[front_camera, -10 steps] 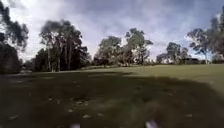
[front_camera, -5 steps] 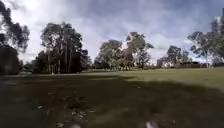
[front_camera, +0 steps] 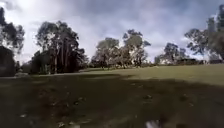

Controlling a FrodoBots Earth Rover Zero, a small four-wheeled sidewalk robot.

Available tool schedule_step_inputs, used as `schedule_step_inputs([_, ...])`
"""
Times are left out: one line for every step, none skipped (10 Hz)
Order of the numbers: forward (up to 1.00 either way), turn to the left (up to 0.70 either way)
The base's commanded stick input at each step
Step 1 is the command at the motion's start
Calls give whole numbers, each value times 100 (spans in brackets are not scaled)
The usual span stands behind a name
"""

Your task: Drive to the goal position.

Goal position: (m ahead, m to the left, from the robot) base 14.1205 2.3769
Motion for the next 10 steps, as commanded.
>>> schedule_step_inputs([70,0])
schedule_step_inputs([70,0])
schedule_step_inputs([70,0])
schedule_step_inputs([70,0])
schedule_step_inputs([70,0])
schedule_step_inputs([70,0])
schedule_step_inputs([70,0])
schedule_step_inputs([70,0])
schedule_step_inputs([70,0])
schedule_step_inputs([70,0])
